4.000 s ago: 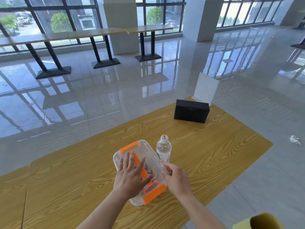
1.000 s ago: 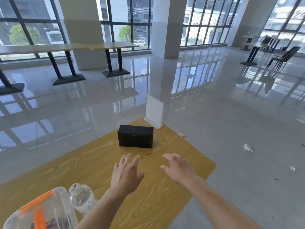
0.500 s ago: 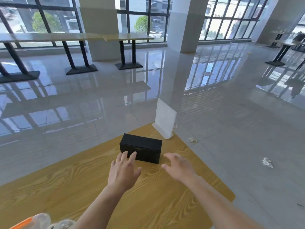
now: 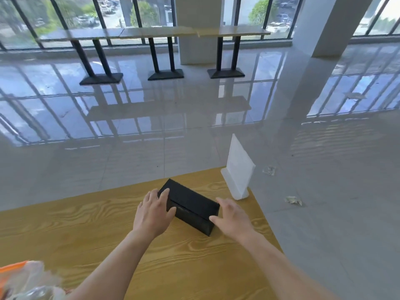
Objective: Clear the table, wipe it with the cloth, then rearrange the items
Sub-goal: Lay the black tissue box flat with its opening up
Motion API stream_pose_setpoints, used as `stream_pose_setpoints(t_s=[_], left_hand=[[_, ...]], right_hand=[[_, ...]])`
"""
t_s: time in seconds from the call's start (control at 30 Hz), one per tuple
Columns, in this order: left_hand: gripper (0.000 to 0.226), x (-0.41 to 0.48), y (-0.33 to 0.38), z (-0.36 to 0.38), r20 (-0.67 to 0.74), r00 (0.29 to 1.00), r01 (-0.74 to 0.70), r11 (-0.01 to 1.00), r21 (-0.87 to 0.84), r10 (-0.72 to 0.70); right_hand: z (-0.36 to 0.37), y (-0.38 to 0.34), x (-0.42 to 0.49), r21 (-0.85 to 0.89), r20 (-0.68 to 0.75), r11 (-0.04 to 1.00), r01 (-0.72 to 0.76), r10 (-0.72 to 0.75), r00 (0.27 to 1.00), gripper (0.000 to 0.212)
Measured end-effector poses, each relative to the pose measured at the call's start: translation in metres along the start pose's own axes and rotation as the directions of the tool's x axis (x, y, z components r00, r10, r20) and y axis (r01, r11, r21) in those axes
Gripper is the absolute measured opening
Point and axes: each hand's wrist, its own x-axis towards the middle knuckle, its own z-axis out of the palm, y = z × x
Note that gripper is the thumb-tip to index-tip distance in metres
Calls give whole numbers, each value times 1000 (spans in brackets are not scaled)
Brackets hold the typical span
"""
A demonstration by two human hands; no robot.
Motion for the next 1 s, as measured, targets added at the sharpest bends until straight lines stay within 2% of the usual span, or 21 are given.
stream_pose_setpoints(t_s=[0.13, 0.43, 0.53, 0.67, 0.73, 1.0], left_hand=[[69, 24, 0, 2, 20, 998, 59, 996, -67, -58], [74, 55, 1, 12, 124, 989, 101, 974, -201, -77], [72, 55, -2, 17, 115, 989, 125, 955, -268, -97], [69, 53, -6, 18, 105, 987, 150, 920, -363, -119], [69, 50, -7, 18, 87, 987, 161, 905, -395, -138], [63, 17, -19, 18, 57, 966, 244, 814, -527, -253]], right_hand=[[6, 1, 15, 43, 46, 999, -2, 0, 999, 77], [24, -11, 35, 44, 105, 999, -30, 25, 994, 99], [26, -10, 37, 42, 105, 998, -36, 31, 994, 97], [25, -10, 38, 35, 65, 999, -4, 2, 998, 70], [24, -11, 37, 44, 45, 999, 13, -15, 999, 64], [32, -5, 16, -38, -53, 979, 201, -202, 978, 75]])
